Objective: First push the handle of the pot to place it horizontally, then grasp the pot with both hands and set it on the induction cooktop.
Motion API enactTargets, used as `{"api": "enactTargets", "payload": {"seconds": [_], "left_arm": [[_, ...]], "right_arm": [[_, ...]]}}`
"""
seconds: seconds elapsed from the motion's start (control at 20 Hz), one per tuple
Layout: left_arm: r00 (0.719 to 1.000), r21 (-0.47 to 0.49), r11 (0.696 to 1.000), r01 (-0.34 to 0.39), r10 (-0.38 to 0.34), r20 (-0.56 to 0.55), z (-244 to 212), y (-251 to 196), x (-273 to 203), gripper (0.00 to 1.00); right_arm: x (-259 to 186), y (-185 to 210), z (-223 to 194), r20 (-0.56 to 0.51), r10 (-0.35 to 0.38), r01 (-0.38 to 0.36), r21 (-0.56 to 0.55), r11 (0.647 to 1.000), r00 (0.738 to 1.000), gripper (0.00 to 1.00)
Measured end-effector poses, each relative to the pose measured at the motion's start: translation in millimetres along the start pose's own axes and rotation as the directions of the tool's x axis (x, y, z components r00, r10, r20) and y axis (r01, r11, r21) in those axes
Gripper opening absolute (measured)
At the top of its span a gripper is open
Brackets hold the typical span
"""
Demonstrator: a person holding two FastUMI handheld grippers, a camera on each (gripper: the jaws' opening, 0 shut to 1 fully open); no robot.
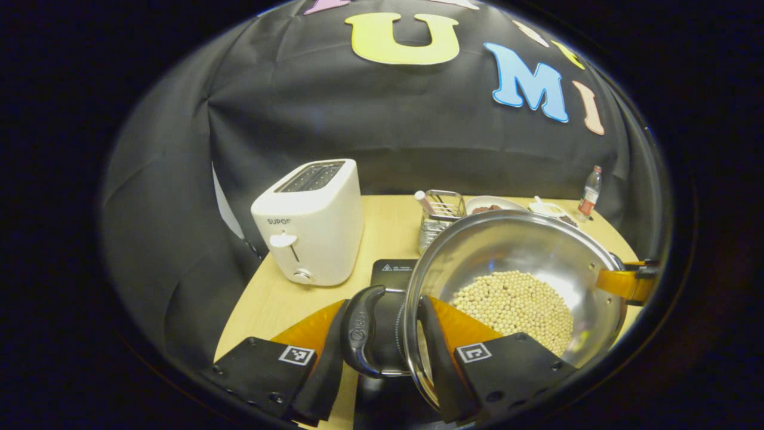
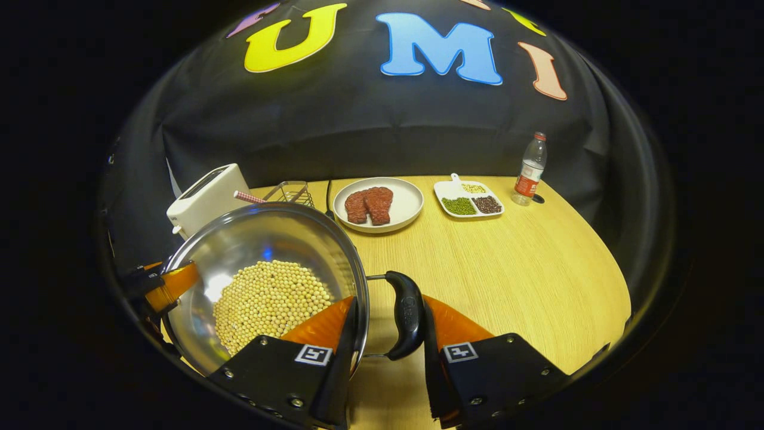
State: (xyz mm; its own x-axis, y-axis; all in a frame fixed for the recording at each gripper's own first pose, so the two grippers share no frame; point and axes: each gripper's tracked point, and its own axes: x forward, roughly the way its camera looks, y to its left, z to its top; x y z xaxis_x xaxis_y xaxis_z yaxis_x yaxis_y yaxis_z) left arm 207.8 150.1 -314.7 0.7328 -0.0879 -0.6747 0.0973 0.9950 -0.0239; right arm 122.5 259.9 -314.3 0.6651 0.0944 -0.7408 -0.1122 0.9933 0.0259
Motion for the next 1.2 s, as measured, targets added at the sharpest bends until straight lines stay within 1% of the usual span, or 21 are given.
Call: {"api": "enactTargets", "payload": {"seconds": [0.05,0.1,0.15,0.25,0.3,0.4,0.45,0.55,0.6,0.65,0.7,0.75,0.8,0.85,0.9,1.0,1.1,1.15,1.2], "left_arm": [[1.000,-0.002,1.000,-0.002,0.002,-0.003,-2.7,7.5,4.5,0.72],[1.000,-0.005,1.000,-0.004,0.004,-0.007,-4.9,13.4,9.0,0.68],[1.000,-0.006,1.000,-0.004,0.004,-0.011,-7.7,15.8,11.6,0.72],[1.000,-0.009,1.000,0.002,-0.002,-0.016,-9.1,17.3,15.8,0.72],[1.000,-0.012,1.000,0.005,-0.005,-0.018,-10.1,17.6,19.2,0.68],[1.000,-0.014,1.000,0.002,-0.003,-0.025,-12.8,20.0,22.6,0.68],[1.000,-0.013,1.000,0.000,0.000,-0.018,-11.8,21.3,23.0,0.72],[1.000,-0.012,1.000,-0.003,0.003,-0.016,-11.4,21.6,24.7,0.72],[1.000,-0.014,1.000,-0.006,0.005,-0.007,-9.6,21.0,24.3,0.74],[1.000,-0.015,1.000,-0.013,0.013,0.021,-2.7,20.6,20.9,0.76],[0.998,-0.016,1.000,-0.010,0.011,0.057,9.0,18.0,17.7,0.80],[0.995,-0.018,1.000,-0.007,0.009,0.103,22.1,13.2,7.3,0.82],[0.989,-0.016,1.000,-0.014,0.016,0.148,38.2,9.2,-4.2,1.00],[0.982,-0.007,1.000,-0.021,0.022,0.189,51.5,3.6,-15.5,0.94],[0.971,0.004,0.999,-0.032,0.030,0.236,66.0,-3.8,-28.1,0.99],[0.947,0.012,0.999,-0.051,0.044,0.317,89.3,-22.4,-57.0,1.00],[0.929,0.003,0.998,-0.057,0.052,0.366,105.7,-45.8,-84.4,0.98],[0.921,-0.008,0.998,-0.055,0.054,0.385,112.2,-60.5,-97.7,0.94],[0.912,-0.020,0.999,-0.047,0.051,0.406,119.4,-76.0,-110.6,0.94]], "right_arm": [[1.7,2.9,0.5,-0.002,-0.001,0.001,-0.004,1.000,1.000,0.53],[4.2,5.5,-0.7,-0.006,-0.001,0.001,-0.005,1.000,1.000,0.53],[5.7,7.9,-1.4,-0.011,-0.001,0.001,-0.005,1.000,1.000,0.54],[7.7,10.4,-1.1,-0.011,-0.005,0.005,-0.010,1.000,1.000,0.53],[9.2,11.0,-2.6,-0.012,-0.008,0.008,-0.012,1.000,1.000,0.53],[12.1,12.2,-3.0,-0.018,-0.004,0.004,-0.013,1.000,1.000,0.53],[14.8,12.7,-1.7,-0.020,0.001,-0.001,-0.010,1.000,1.000,0.53],[17.6,12.9,-0.8,-0.017,0.009,-0.010,-0.017,1.000,1.000,0.54],[17.2,12.7,-0.7,-0.017,0.020,-0.020,-0.027,0.999,1.000,0.56],[15.8,13.0,4.9,0.012,0.028,-0.028,-0.045,0.999,1.000,0.58],[10.1,14.2,10.9,0.041,0.039,-0.036,-0.064,0.997,0.998,0.64],[2.2,10.7,13.4,0.073,0.035,-0.029,-0.084,0.996,0.997,0.72],[-4.0,5.3,25.0,0.105,0.036,-0.025,-0.102,0.994,0.994,1.00],[-11.9,-1.4,32.1,0.133,0.035,-0.020,-0.112,0.994,0.991,0.97],[-20.1,-9.2,38.7,0.164,0.036,-0.017,-0.111,0.994,0.986,0.97],[-40.1,-29.8,54.6,0.227,0.037,-0.017,-0.090,0.996,0.973,0.97],[-64.4,-54.1,66.2,0.288,0.039,-0.019,-0.074,0.997,0.957,0.97],[-77.1,-68.2,71.6,0.315,0.038,-0.014,-0.079,0.997,0.948,0.97],[-89.6,-82.1,75.0,0.343,0.037,-0.006,-0.089,0.996,0.939,0.97]]}}
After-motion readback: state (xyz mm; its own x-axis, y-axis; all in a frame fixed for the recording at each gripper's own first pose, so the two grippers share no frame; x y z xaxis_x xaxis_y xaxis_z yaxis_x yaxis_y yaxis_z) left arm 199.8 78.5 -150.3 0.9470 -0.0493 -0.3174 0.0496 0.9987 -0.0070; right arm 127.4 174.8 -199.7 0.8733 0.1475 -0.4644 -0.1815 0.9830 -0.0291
